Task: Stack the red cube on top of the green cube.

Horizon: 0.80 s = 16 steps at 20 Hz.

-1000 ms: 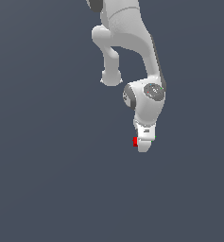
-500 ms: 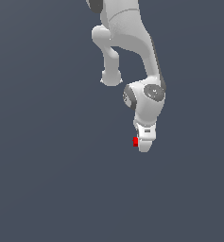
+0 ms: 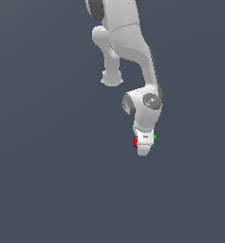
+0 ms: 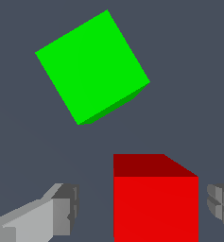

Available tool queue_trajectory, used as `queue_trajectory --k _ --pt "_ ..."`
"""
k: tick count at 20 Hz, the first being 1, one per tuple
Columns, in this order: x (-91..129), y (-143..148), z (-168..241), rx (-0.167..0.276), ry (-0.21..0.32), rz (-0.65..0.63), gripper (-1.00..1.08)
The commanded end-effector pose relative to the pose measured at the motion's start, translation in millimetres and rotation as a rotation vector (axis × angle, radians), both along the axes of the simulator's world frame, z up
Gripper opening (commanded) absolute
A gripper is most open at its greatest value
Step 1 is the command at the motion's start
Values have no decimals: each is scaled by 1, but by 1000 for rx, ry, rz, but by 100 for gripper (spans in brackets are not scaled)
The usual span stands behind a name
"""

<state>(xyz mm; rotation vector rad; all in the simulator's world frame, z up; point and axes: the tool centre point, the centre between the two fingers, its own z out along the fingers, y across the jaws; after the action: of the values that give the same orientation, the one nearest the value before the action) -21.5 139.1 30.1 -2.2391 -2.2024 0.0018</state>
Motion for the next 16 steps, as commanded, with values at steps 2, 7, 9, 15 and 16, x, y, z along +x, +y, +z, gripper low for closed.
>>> queue_trajectory --k 2,7,9,15,16 --pt "1 0 -9 0 -1 1 100" --pt "1 0 -10 0 -1 1 -100" --pt "1 0 -10 0 -1 1 -100" --pt "1 0 -10 0 -2 1 -100" --pt "1 0 -10 0 -2 1 -100"
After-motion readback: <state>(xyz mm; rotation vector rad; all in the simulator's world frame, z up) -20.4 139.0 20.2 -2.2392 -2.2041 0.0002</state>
